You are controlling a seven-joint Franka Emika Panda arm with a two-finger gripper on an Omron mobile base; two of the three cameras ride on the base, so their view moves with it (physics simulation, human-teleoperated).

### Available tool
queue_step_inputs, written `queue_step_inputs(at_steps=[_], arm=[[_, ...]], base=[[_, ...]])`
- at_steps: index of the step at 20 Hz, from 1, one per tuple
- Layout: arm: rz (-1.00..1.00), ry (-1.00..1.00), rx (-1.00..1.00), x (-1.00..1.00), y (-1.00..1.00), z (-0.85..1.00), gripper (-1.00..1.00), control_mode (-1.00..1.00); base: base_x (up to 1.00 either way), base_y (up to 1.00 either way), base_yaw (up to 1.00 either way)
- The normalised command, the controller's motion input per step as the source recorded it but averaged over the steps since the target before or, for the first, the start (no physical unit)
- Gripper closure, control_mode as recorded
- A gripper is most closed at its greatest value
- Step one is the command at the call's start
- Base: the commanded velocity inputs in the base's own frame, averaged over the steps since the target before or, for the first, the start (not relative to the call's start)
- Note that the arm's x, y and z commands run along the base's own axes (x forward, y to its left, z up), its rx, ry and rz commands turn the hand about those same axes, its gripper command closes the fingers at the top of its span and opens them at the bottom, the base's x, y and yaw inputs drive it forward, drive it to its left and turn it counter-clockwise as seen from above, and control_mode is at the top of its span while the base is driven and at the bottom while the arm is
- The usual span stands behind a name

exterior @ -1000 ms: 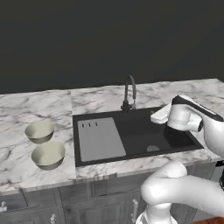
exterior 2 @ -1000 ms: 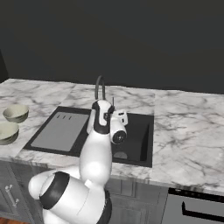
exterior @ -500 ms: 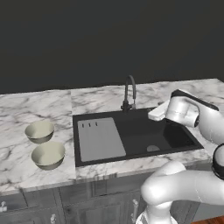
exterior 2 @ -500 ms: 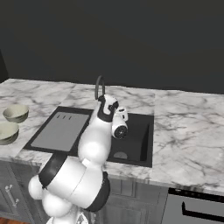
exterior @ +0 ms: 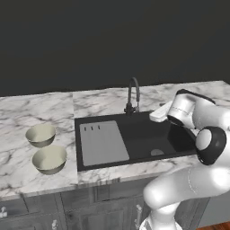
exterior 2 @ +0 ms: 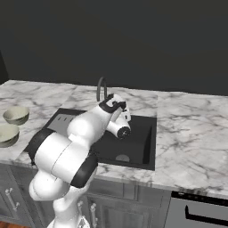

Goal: Rinse each bowl for a few seconds and place them down in the sink or on the counter.

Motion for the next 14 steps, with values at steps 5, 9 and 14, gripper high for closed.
queue_step_inputs(at_steps=[5,9,14], arm=[[0.0,0.0,0.0,0.27,0.0,-0.02,-1.0,-1.0],[0.0,0.0,0.0,0.27,0.0,0.0,-1.0,-1.0],[0.0,0.0,0.0,0.27,0.0,0.0,-1.0,-1.0]], base=[[0.0,0.0,0.0],[0.0,0.0,0.0],[0.0,0.0,0.0]])
